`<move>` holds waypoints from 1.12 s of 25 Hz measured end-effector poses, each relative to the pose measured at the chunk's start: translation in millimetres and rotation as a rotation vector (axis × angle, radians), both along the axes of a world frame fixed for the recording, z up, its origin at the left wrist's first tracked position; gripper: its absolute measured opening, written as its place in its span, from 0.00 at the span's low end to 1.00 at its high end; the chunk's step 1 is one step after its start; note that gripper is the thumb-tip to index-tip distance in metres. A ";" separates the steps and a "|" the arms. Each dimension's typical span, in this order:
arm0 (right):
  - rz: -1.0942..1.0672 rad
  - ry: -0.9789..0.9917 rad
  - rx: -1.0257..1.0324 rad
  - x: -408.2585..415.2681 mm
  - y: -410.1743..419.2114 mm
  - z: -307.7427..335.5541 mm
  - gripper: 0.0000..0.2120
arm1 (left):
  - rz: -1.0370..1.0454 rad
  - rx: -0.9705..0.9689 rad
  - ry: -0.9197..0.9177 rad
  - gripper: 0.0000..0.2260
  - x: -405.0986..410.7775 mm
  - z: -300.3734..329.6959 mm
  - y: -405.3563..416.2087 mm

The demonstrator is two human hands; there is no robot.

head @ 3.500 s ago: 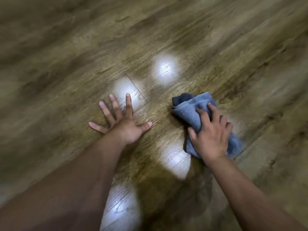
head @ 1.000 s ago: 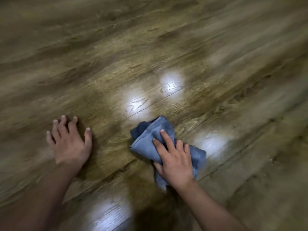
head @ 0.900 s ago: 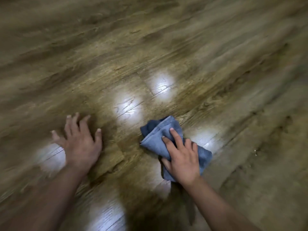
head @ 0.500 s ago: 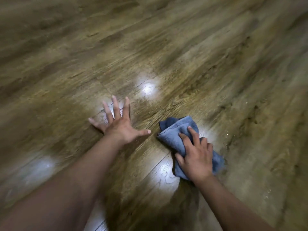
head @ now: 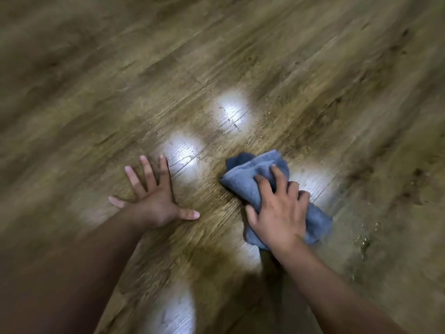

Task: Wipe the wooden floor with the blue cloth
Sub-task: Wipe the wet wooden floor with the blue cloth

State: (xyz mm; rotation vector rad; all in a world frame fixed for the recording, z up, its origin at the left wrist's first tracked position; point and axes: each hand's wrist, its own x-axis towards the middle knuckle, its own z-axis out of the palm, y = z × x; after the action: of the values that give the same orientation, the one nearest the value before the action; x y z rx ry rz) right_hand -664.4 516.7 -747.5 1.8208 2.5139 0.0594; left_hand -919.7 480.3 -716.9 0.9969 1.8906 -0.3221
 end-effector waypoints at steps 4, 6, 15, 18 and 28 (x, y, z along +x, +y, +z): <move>0.046 0.016 0.035 -61.3 85.5 -3.1 0.31 | 0.017 0.003 0.014 0.72 -0.5 -6.6 -0.7; 0.068 0.033 0.053 -89.0 121.3 -4.3 0.29 | 0.030 0.001 0.026 0.72 -0.7 -9.6 -0.6; 0.104 0.048 0.037 -107.5 138.9 -1.9 0.28 | 0.035 0.000 0.003 0.72 1.3 -4.5 1.9; 0.121 0.092 0.000 -96.5 91.1 2.1 0.29 | 0.042 0.015 0.007 0.72 -1.0 -3.3 1.2; -0.039 0.055 -0.110 3.7 -118.9 14.5 0.32 | -0.041 0.115 0.118 0.65 14.2 0.8 -15.2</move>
State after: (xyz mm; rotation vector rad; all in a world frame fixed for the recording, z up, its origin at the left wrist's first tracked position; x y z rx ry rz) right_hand -660.7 397.8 -733.0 1.8519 2.4625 -0.1297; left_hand -905.4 465.0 -716.2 1.1160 2.0155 -0.3050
